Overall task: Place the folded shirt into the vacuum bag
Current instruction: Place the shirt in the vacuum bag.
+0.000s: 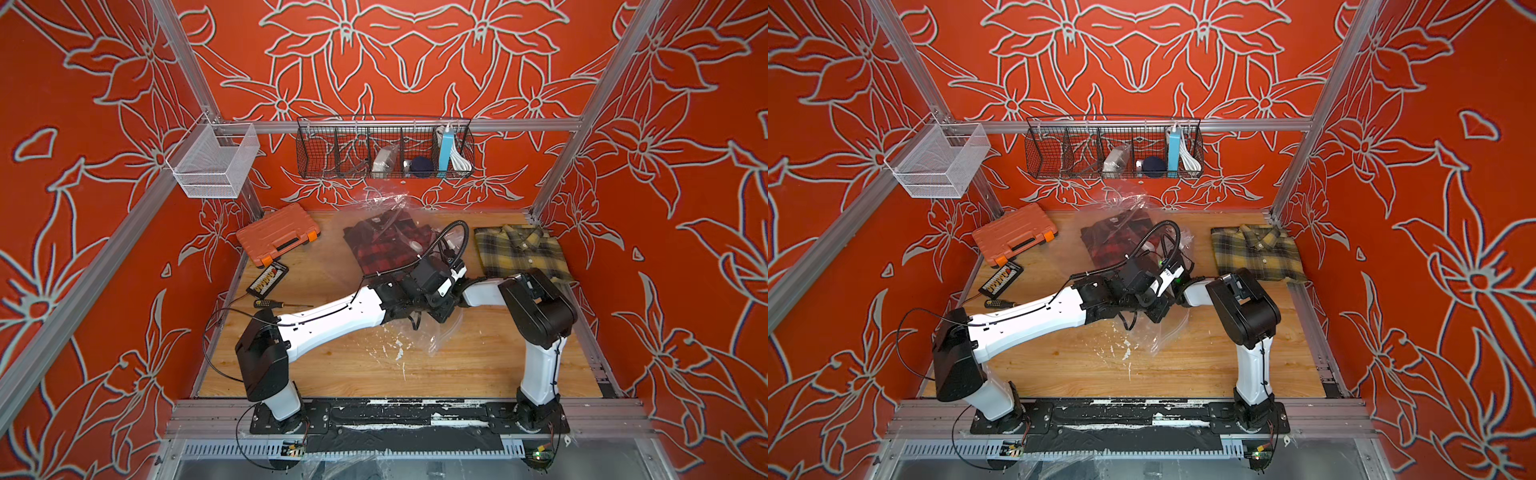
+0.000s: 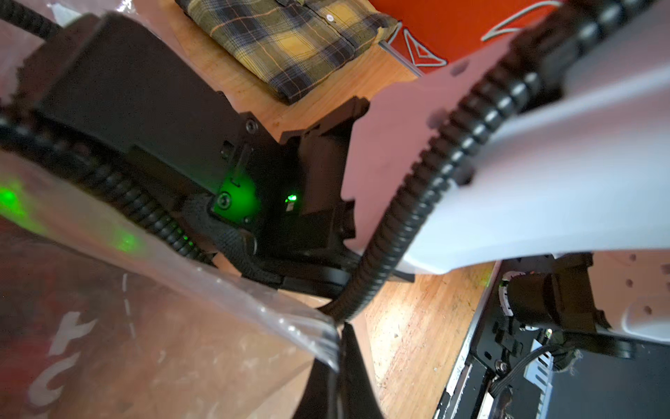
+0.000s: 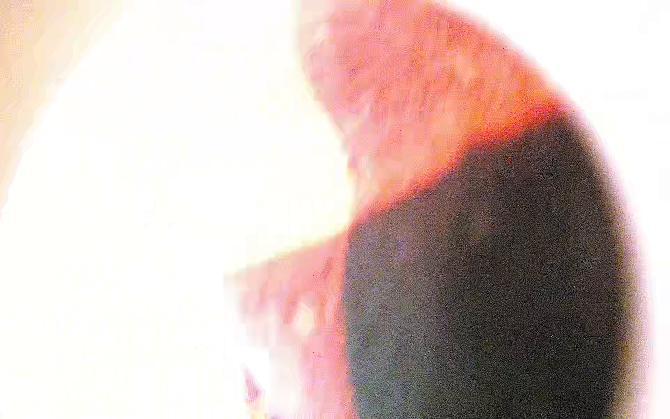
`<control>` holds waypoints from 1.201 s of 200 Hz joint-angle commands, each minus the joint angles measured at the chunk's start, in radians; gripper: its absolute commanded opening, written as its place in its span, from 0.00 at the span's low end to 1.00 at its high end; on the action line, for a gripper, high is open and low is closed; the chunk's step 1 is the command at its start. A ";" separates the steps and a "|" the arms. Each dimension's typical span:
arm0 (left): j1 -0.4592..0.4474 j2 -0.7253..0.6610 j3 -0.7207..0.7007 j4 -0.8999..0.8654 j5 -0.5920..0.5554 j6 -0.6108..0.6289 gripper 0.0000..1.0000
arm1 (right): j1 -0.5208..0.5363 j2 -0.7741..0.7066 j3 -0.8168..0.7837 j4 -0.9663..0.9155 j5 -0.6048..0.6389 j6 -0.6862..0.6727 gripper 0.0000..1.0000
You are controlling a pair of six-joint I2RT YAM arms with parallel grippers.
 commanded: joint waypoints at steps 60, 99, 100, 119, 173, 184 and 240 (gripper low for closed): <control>-0.049 -0.034 -0.022 0.004 0.128 0.004 0.00 | -0.040 -0.105 -0.174 -0.009 -0.018 0.081 0.60; -0.074 -0.092 -0.078 0.045 0.154 -0.044 0.00 | -0.061 -0.142 -0.250 -0.009 0.107 0.137 0.70; -0.075 -0.094 -0.078 0.046 0.156 -0.045 0.00 | -0.062 -0.141 -0.249 -0.007 0.107 0.138 0.70; -0.088 -0.096 -0.100 0.073 0.172 -0.065 0.00 | -0.070 -0.098 -0.190 0.021 0.078 0.130 0.53; -0.083 -0.084 -0.106 0.034 0.114 -0.034 0.00 | -0.067 -0.059 -0.101 0.014 -0.046 0.067 0.47; -0.075 -0.090 -0.115 0.031 0.103 -0.041 0.00 | -0.067 -0.110 -0.124 -0.053 -0.063 0.030 0.56; -0.026 -0.109 -0.156 0.061 0.037 -0.077 0.00 | -0.068 -0.360 -0.334 -0.219 -0.133 -0.027 0.72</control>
